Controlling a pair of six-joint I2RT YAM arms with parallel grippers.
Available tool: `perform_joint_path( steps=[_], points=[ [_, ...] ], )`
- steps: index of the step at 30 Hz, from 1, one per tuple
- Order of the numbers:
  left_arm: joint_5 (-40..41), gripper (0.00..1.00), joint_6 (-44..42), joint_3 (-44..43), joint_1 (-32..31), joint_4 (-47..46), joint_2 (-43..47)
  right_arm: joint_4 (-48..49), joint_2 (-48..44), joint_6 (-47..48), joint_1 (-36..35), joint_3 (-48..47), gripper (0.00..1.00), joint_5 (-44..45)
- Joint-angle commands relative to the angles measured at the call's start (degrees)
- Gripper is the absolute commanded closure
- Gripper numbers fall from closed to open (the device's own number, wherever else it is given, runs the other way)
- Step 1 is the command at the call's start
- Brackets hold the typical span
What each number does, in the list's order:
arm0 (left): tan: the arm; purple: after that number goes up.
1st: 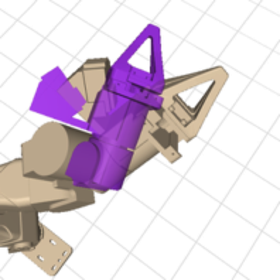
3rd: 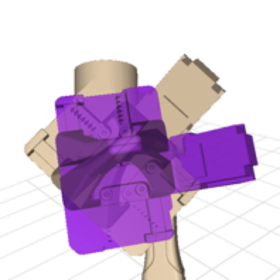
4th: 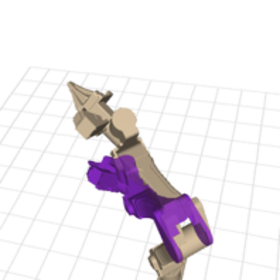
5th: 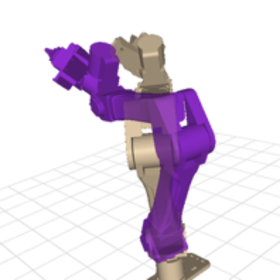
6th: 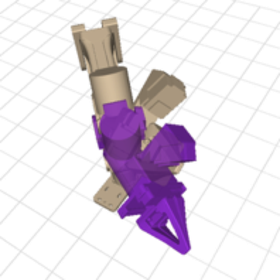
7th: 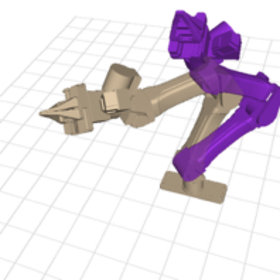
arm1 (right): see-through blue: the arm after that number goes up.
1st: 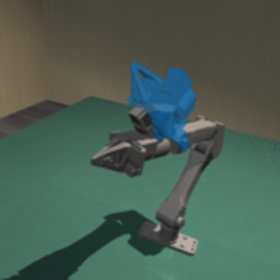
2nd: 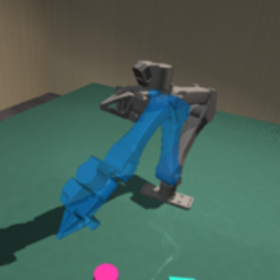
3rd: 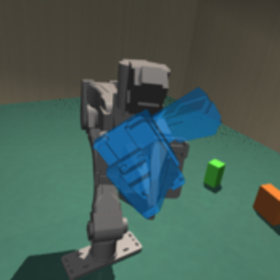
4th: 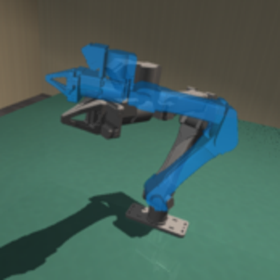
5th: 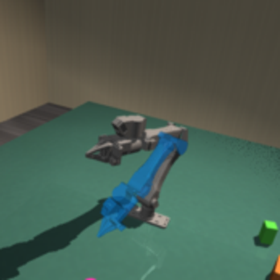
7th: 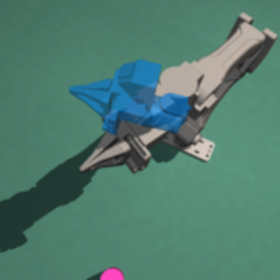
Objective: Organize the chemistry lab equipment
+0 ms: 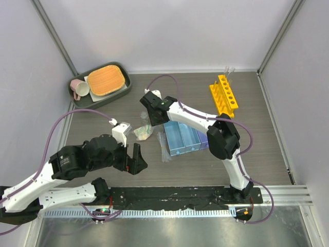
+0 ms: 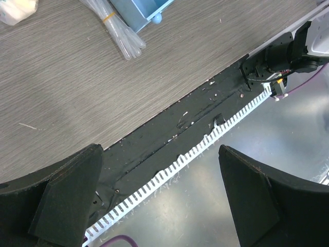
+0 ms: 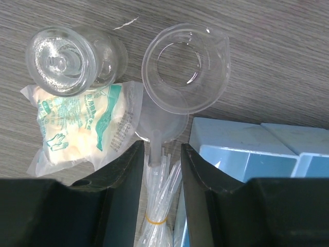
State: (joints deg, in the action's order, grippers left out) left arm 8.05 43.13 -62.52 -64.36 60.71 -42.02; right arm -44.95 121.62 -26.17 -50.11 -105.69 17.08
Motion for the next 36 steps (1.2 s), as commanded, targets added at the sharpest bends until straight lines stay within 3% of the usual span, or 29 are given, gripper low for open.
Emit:
perform_joint_path(
  steps=[1,7,15,22,36],
  points=[
    [1.0,0.0,-0.16,-1.81,0.29,-0.86,-0.52,1.62,1.25,1.21,0.01,-3.47,0.61,-0.21],
    [1.17,0.0,-0.24,-2.08,0.29,-0.59,-0.69,1.36,2.74,2.09,0.01,-5.14,0.69,0.06],
    [1.09,0.0,-0.24,-2.69,0.29,-0.33,-1.31,0.21,2.66,2.18,0.01,-5.58,0.99,0.94],
    [1.0,0.0,-0.24,-3.04,0.29,-0.5,-1.57,-2.15,-0.33,1.92,-0.17,-6.46,0.99,1.46],
    [0.03,0.0,-0.33,-2.25,0.29,-2.61,-2.63,-5.58,-17.55,1.22,-1.66,0.04,0.99,6.38]
  ],
)
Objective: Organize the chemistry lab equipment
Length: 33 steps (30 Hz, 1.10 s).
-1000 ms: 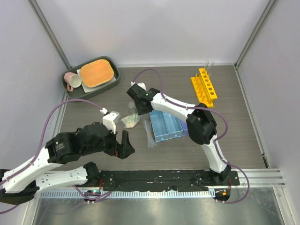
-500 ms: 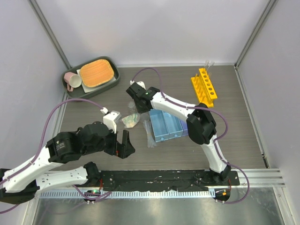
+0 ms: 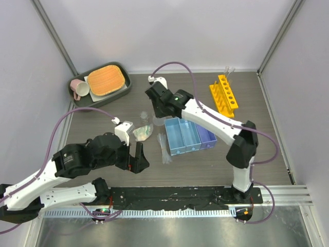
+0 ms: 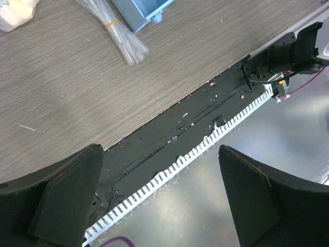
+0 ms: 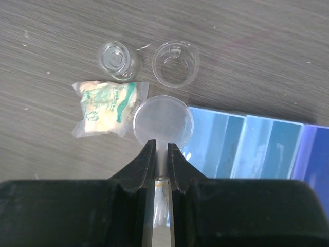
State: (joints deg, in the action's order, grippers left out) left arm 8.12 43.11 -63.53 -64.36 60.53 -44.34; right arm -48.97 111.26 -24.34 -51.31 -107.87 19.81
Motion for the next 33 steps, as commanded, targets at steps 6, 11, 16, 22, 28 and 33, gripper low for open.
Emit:
perform_joint_path(
  steps=[6,11,16,22,28,33],
  points=[
    [-0.47,0.0,-0.22,-0.55,0.29,-3.58,-0.4,-2.53,-16.42,-2.2,-0.63,10.83,0.99,7.25],
    [-0.65,0.0,-0.22,-0.28,0.29,-4.02,-0.31,-3.76,-22.48,-3.26,-0.63,17.24,0.99,10.68],
    [-0.91,0.0,-0.14,-0.11,0.29,-4.46,-0.22,-3.59,-26.09,-4.84,-0.63,21.65,0.99,10.25],
    [-0.82,0.0,0.13,0.33,0.29,-4.72,0.21,-1.13,-27.94,-6.6,-1.25,26.22,0.99,5.94],
    [-0.91,0.0,0.48,0.77,0.29,-4.81,0.83,-0.69,-26.72,-7.39,-3.27,26.4,0.99,5.41],
    [-0.83,0.0,0.92,1.12,0.29,-4.64,1.71,-0.07,-25.4,-7.92,-4.59,26.84,0.99,5.5]
  ],
)
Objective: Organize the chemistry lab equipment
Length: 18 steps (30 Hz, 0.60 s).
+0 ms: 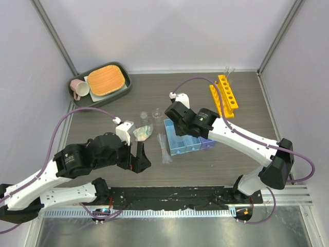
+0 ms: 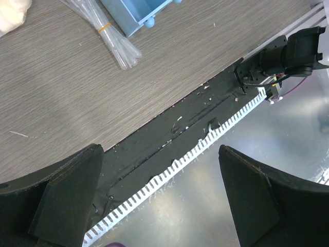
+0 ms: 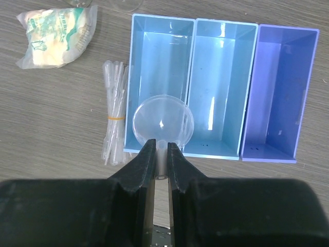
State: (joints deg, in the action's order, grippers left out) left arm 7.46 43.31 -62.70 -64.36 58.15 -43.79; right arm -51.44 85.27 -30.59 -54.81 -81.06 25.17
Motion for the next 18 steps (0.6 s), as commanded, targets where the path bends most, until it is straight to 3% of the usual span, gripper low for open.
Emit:
perform_joint_path(
  steps=[1,18],
  points=[
    [-0.08,0.0,0.72,0.38,0.29,-2.16,1.25,2.48,0.86,-1.67,-1.27,0.2,0.99,0.23],
    [0.71,0.0,1.78,1.17,0.29,0.12,3.45,7.67,4.46,-1.93,-1.53,4.85,0.99,-2.05]
  ],
)
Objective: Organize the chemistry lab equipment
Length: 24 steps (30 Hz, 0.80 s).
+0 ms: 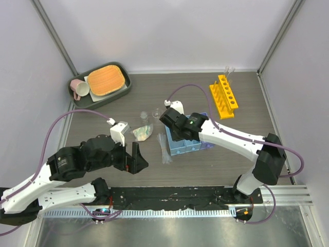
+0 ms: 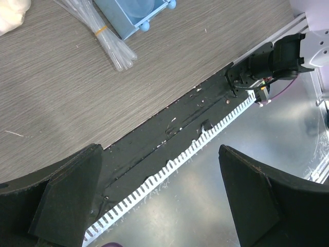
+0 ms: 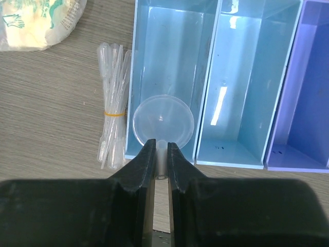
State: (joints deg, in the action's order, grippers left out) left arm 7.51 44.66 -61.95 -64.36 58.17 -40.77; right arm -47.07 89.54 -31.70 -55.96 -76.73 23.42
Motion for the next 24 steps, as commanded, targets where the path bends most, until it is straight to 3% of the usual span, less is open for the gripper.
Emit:
perform_joint_path(
  steps=[1,20,24],
  points=[
    [0.67,0.0,0.51,0.43,0.29,0.01,0.52,3.47,0.55,-0.9,-0.37,0.61,0.99,-0.57],
    [6.2,0.0,1.83,-0.19,0.29,3.35,1.93,6.9,3.1,-1.52,-0.55,6.94,0.99,-0.48],
    [7.96,0.0,2.09,-0.54,0.29,4.58,1.66,7.25,3.1,-1.52,-0.55,7.12,0.87,-0.39]
  ],
)
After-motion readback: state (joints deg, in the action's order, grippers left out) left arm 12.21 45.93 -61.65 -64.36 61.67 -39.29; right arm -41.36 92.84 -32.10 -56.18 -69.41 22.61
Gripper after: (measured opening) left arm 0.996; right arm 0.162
